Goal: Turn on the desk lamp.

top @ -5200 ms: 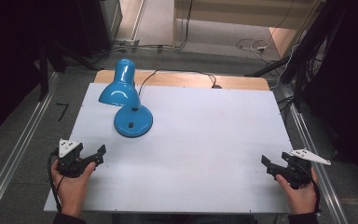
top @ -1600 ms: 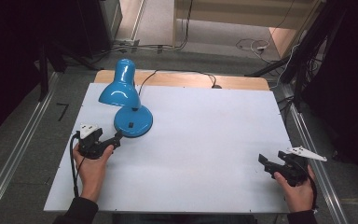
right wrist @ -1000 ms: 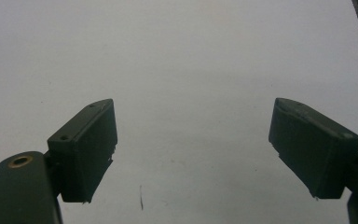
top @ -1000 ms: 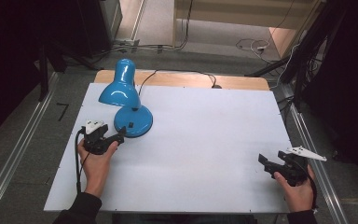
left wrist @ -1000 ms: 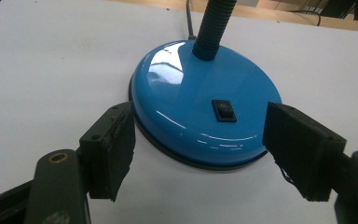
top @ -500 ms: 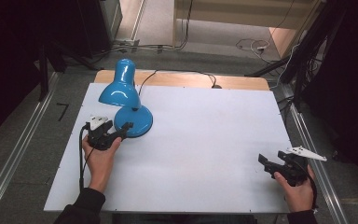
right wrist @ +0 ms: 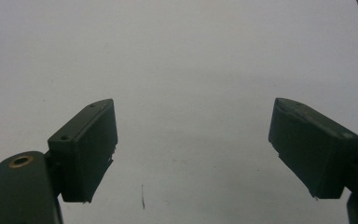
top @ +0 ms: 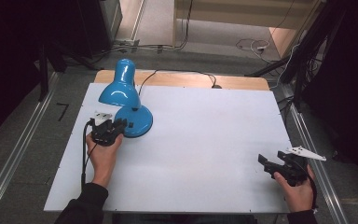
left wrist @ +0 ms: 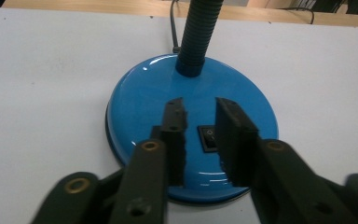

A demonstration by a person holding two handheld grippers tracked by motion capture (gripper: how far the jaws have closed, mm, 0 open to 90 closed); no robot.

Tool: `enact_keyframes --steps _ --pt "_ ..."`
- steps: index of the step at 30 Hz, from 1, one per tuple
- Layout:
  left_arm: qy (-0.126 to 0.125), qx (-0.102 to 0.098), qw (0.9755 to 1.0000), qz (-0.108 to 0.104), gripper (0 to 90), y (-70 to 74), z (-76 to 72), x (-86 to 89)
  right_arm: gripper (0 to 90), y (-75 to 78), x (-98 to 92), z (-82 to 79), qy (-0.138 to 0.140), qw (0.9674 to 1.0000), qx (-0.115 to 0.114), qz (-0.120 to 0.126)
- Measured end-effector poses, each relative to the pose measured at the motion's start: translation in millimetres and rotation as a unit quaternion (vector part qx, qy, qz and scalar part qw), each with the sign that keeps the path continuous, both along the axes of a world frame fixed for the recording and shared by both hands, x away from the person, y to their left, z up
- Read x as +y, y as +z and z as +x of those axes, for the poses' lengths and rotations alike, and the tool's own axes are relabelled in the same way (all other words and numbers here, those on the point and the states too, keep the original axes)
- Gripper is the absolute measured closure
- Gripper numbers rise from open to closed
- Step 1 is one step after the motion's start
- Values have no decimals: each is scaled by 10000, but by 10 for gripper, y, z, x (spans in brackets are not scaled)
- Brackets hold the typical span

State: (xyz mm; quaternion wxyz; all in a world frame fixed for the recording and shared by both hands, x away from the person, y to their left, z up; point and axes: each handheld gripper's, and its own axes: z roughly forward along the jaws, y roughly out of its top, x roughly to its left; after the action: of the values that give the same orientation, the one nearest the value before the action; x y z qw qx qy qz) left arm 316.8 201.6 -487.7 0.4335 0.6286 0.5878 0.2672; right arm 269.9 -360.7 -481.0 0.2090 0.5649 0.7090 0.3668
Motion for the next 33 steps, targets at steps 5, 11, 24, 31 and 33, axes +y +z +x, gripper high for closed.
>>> enact_keyframes --steps 5,11,24,31,33 --pt "-104 -72 9999 82 900 13 16 -38 144 -1 -5 3 -13 10000 -5 3" --pt "-188 -16 9998 55 900 0 62 -78 144 1 -2 1 -14 10000 0 15" --pt "-208 110 9997 73 900 -69 132 -135 145 -2 -6 4 -17 10000 10 32" --pt "-234 148 9995 117 900 -97 145 -156 145 -4 -5 6 -16 10000 22 34" --pt "-227 156 9995 122 900 -98 146 -152 145 -5 -8 7 -14 10000 21 34"
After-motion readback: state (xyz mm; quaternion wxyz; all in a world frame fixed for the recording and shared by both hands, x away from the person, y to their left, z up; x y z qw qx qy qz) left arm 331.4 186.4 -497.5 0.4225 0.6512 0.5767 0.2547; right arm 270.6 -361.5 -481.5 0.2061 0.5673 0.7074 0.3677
